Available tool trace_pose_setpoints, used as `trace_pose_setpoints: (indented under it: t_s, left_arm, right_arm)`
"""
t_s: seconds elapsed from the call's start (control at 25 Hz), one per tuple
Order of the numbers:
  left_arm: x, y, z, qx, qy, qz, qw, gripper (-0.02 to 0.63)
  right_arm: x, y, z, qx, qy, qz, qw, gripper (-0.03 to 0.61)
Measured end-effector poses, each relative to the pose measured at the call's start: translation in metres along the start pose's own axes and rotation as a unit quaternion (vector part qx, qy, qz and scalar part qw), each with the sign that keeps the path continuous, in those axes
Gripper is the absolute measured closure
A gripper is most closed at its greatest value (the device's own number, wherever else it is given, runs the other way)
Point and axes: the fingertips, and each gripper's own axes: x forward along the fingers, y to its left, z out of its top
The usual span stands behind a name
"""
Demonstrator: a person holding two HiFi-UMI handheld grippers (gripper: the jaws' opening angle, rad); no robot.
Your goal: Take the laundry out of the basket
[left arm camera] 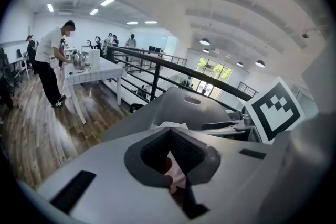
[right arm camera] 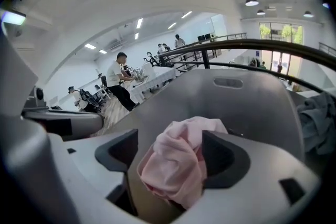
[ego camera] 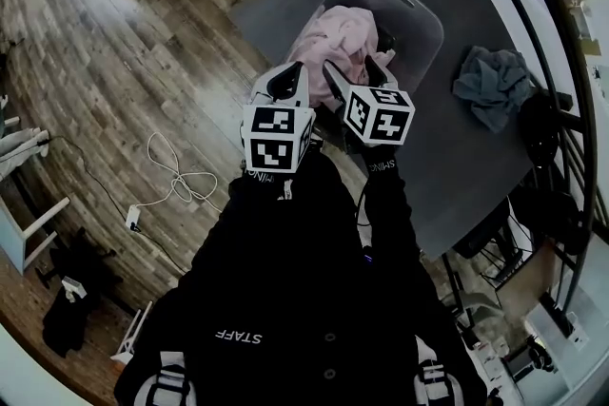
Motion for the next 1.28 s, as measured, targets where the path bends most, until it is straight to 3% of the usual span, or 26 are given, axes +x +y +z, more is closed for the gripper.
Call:
trace_pose_setpoints:
  t_s: [0.84, 1.28]
  left_arm:
    - [0.051, 0.004, 0.001, -0.007, 0.044, 0.000, 0.9990, 0.614]
    - [0.051, 0.007, 0.004, -0.012, 0.039, 0.002, 0.9992, 0.614]
  right_arm:
    - [0.108, -0.065, -0.061, 0.041, 0.153, -0.005, 0.987, 0.045]
    - [0.139, -0.076, -0.076, 0.041, 0.176, -0.037, 0.983, 0.032]
